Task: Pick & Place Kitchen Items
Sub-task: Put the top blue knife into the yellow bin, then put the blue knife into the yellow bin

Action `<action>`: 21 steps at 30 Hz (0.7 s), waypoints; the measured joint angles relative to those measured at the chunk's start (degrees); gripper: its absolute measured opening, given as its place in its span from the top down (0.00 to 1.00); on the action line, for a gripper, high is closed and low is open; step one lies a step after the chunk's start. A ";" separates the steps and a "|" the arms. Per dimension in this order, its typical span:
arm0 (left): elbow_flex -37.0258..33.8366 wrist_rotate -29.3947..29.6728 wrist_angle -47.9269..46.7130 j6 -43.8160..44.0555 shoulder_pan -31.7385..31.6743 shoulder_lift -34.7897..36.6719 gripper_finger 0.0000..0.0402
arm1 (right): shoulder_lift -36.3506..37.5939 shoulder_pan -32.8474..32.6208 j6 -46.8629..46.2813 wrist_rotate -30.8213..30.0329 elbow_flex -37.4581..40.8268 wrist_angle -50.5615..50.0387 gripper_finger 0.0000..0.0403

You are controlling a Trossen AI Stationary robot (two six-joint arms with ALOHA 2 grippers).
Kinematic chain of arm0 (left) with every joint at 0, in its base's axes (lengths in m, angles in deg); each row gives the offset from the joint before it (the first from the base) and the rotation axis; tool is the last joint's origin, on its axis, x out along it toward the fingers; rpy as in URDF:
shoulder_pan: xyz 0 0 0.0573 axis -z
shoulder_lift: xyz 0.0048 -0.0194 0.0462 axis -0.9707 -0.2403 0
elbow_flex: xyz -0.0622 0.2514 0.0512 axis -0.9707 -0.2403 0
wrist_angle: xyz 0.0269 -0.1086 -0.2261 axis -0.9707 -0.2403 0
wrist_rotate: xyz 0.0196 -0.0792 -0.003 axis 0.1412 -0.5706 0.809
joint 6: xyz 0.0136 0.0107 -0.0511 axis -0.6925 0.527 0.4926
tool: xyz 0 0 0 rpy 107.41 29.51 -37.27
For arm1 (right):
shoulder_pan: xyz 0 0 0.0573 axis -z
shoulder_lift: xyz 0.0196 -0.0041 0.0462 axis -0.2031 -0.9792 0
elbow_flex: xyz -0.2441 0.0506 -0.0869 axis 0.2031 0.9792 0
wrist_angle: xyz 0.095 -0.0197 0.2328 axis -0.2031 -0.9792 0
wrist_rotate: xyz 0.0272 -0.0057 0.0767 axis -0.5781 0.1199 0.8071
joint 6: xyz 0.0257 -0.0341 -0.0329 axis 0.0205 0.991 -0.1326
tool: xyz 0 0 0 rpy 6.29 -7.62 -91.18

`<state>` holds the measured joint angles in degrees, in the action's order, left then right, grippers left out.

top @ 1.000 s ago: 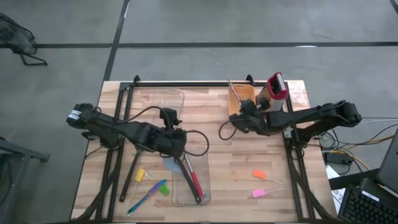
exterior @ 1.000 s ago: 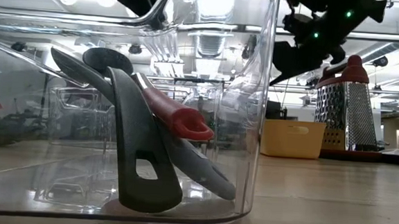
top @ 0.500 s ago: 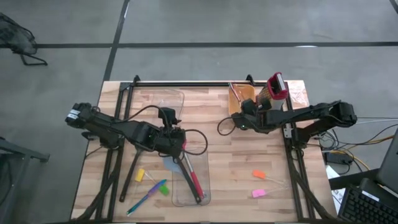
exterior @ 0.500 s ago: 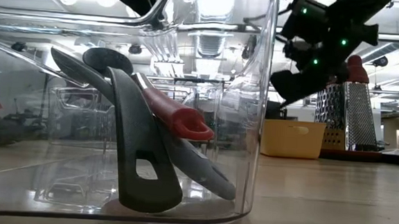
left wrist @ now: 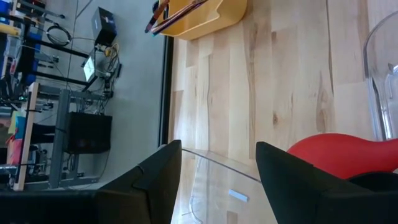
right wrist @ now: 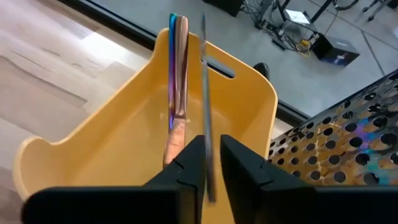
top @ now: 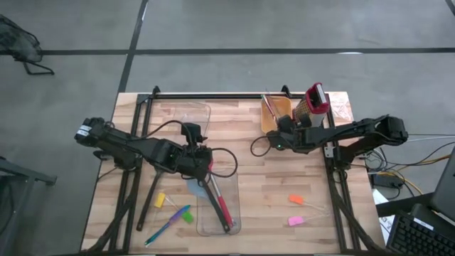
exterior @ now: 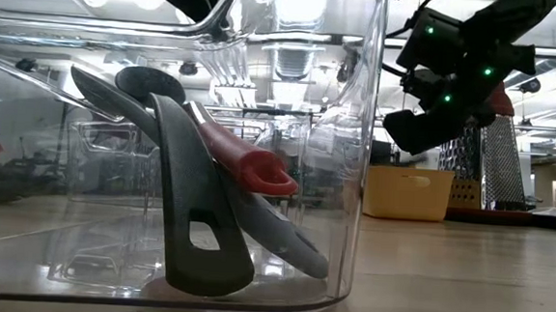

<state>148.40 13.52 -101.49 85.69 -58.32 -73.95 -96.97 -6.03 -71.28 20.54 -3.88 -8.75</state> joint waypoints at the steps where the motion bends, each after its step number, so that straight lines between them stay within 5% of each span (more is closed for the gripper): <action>1: 0.00 0.00 0.00 0.00 0.00 0.00 0.47 | 0.00 -0.01 -0.01 -0.01 0.05 0.09 0.86; 12: 0.00 -1.30 -1.95 2.31 0.00 0.01 0.47 | 0.25 -0.53 -0.19 2.87 -0.17 1.45 0.68; 21: -2.98 -9.95 -15.81 20.06 2.07 0.68 0.47 | 1.27 -4.65 1.99 2.95 -3.83 1.59 0.59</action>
<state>145.41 3.57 -117.30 105.75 -56.25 -73.28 -95.70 -10.68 -69.29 23.49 -7.71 -7.17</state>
